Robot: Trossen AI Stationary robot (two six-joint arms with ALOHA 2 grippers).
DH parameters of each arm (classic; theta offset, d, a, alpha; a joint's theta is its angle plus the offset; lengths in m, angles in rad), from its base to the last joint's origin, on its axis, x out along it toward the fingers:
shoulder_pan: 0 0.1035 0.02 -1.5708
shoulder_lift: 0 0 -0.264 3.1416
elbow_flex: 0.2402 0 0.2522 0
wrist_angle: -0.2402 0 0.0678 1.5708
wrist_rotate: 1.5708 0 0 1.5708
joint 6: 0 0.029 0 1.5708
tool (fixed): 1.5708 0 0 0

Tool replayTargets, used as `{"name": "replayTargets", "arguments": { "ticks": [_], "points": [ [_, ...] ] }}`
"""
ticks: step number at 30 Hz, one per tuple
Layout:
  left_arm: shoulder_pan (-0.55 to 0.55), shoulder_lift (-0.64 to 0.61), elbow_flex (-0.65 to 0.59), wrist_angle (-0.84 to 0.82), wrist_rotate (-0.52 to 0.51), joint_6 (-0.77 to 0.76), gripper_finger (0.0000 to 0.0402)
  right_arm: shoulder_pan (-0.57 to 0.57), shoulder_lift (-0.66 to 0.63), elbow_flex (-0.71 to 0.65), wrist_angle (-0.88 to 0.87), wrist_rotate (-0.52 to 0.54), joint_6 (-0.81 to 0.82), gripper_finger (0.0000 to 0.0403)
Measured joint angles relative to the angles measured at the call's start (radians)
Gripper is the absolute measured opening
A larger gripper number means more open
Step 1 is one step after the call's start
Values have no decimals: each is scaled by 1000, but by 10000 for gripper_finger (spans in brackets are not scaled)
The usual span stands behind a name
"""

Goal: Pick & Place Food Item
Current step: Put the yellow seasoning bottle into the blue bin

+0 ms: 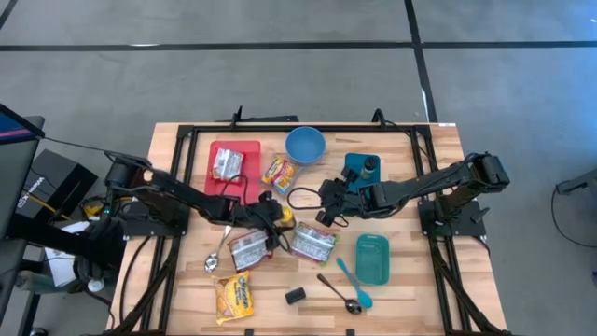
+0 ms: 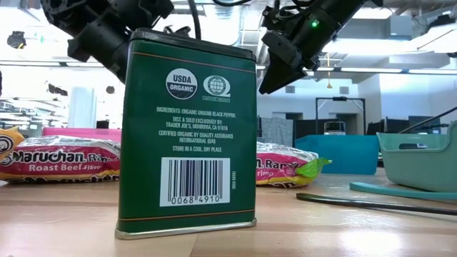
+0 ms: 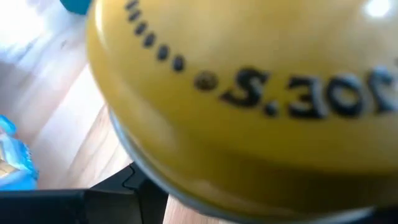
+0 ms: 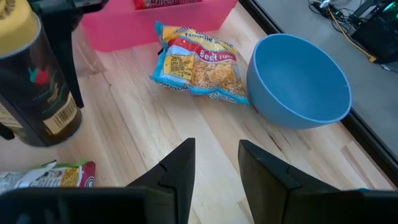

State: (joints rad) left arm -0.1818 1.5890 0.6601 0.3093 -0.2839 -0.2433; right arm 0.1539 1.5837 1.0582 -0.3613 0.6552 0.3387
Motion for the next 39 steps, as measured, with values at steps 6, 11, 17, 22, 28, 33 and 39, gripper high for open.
{"name": "replayTargets", "arguments": {
  "ticks": [6, 11, 17, 22, 28, 33, 39],
  "points": [
    [10, -56, 0, -18, 0, 57, 213, 0, 0, 0, 3, 0, -5, 116],
    [58, -102, 0, -43, 0, 83, 213, 0, 0, 0, 3, 0, -7, 116],
    [140, -144, 0, -46, 57, 109, 214, -7, 0, 0, 4, 0, -9, 116],
    [203, -150, 0, -48, 124, 136, 214, -21, 0, 0, 9, 1, -9, 116],
    [250, -150, 0, -48, 181, 138, 214, -47, 0, 0, 64, 5, -45, 116],
    [250, -150, 0, -51, 186, 138, 214, -64, 0, 0, 141, 4, -124, 116],
    [246, -150, 0, -60, 186, 138, 214, -111, -1, -46, 198, -4, -131, 116]
  ]
}}
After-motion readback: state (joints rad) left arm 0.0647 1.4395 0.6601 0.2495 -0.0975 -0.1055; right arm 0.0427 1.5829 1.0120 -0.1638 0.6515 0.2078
